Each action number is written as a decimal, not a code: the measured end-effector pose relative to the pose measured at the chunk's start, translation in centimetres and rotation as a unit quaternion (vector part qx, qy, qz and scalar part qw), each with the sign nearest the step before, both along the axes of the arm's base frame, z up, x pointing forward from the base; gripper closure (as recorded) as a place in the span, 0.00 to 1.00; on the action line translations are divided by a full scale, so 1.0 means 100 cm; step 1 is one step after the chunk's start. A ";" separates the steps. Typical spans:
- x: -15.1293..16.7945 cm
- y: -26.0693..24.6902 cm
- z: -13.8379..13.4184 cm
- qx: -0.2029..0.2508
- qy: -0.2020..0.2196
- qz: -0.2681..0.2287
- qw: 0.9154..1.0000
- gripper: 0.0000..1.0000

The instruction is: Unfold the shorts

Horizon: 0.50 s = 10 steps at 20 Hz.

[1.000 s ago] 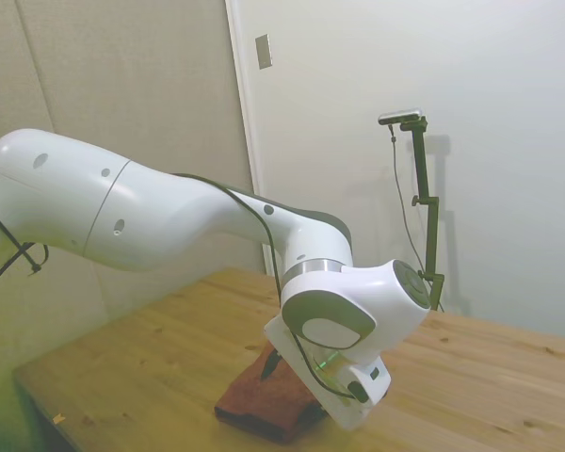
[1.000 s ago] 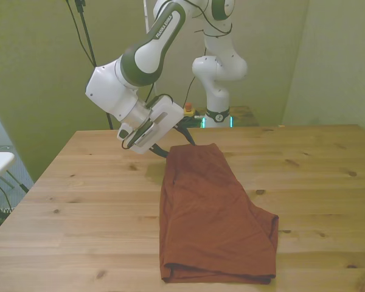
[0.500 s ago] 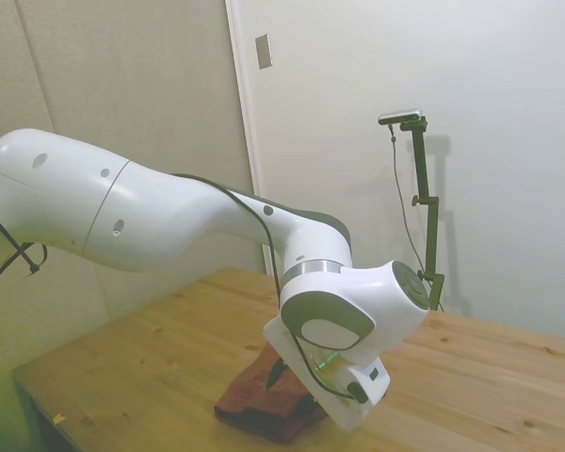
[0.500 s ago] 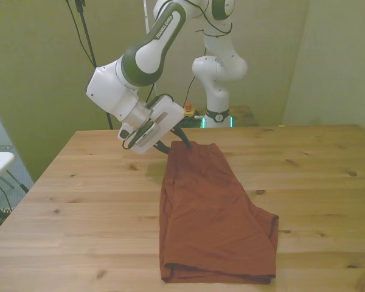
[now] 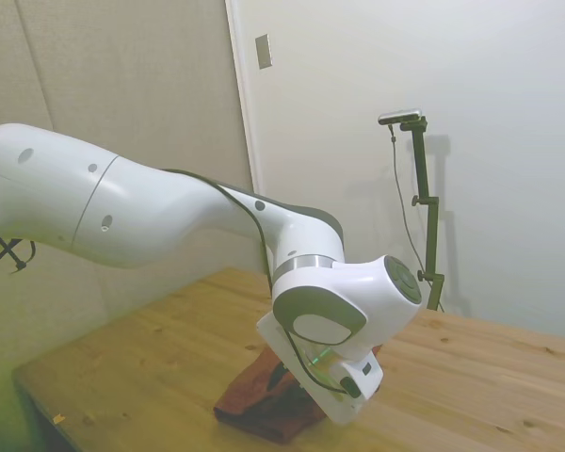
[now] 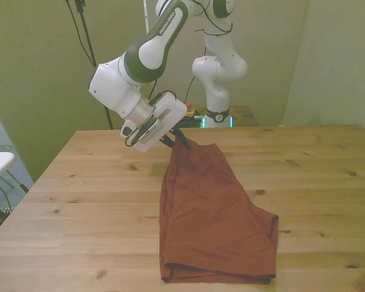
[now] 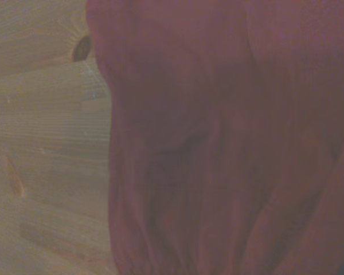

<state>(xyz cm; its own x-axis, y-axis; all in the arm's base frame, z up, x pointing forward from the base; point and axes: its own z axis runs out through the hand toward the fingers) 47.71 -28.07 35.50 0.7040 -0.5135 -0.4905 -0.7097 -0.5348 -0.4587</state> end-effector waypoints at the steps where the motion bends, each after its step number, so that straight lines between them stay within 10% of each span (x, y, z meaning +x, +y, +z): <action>1: 0.000 0.001 0.001 0.000 0.000 0.001 1.000 1.00; 10: -0.007 0.031 0.022 -0.007 -0.018 0.009 1.000 1.00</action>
